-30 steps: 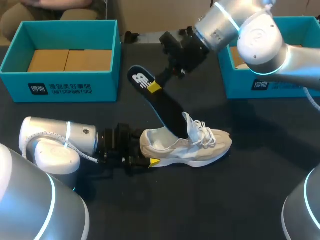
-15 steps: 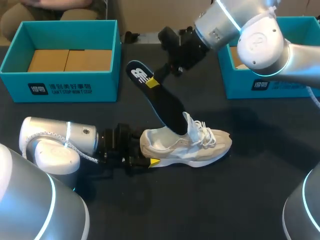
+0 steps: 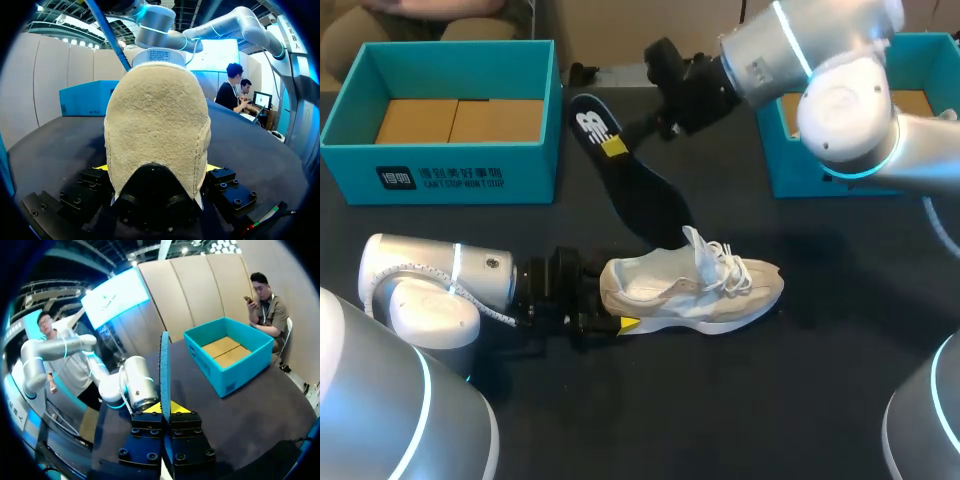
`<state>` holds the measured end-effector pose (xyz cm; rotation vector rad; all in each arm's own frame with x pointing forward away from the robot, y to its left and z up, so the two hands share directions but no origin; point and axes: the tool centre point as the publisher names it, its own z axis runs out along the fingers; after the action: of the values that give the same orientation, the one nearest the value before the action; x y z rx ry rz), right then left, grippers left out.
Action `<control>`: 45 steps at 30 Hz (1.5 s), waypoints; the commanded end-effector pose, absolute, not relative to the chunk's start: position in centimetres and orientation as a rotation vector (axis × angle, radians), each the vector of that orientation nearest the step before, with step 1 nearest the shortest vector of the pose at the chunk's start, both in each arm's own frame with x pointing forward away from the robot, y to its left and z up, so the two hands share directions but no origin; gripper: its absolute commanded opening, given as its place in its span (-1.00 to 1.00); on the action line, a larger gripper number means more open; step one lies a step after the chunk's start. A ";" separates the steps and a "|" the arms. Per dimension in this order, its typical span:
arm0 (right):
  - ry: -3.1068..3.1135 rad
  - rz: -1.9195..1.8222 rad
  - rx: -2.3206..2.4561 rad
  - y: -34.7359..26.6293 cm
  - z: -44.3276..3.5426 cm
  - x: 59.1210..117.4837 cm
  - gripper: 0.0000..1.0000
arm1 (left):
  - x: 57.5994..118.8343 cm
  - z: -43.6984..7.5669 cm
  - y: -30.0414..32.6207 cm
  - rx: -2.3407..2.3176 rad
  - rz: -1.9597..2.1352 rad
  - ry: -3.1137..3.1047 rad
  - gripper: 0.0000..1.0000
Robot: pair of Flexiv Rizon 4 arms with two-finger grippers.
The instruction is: Take the shoe out of the shoebox, open the shoe tongue, remove and reinsert the insole, then place the shoe into the shoebox
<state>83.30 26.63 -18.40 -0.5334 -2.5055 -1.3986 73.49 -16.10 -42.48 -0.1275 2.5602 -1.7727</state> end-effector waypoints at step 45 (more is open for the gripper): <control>-2.083 -1.829 -0.390 28.0 -4.5 84.4 -1.00 | 73.6 -42.6 -16.2 -0.128 -1.766 2.566 -1.00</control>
<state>84.84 28.16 -4.76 -0.3511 -2.1196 -1.8101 73.49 -16.10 -42.48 -0.1274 2.5602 -1.7727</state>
